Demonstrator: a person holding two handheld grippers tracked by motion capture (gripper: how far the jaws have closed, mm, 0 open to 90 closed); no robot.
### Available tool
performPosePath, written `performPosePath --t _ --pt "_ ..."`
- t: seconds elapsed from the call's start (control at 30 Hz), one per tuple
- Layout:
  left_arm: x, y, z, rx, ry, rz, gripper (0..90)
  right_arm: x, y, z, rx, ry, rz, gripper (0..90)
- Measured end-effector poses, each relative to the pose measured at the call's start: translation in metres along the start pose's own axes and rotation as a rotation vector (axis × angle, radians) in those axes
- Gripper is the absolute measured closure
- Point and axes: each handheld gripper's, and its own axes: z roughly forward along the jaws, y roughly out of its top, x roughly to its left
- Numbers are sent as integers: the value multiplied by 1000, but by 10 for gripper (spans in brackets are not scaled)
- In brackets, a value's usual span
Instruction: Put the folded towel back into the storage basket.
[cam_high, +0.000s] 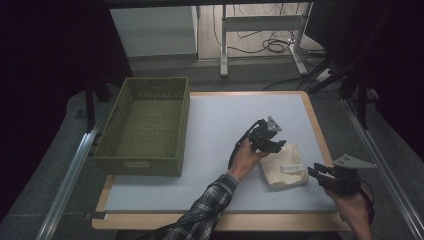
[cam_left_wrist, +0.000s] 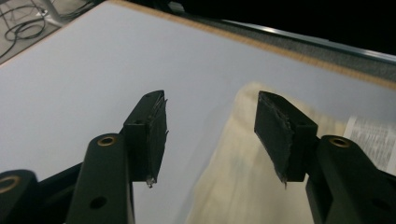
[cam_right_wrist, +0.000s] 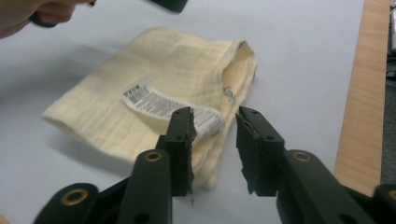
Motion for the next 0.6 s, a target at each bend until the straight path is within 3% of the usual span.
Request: performPosePath --t 0.17,0.37,0.43,0.6 --pt "5 -22 -5 23 -4 -37 421 6 7 16 23 14 -16 592" --pt "11 -40 0 45 4 -70 414 7 -2 24 66 -8 -34 577" --pt "16 -45 4 54 4 -100 410 -1 -12 25 84 -16 -5 563" --pt "17 -51 9 81 4 -101 417 -8 -23 33 109 -7 26 539"
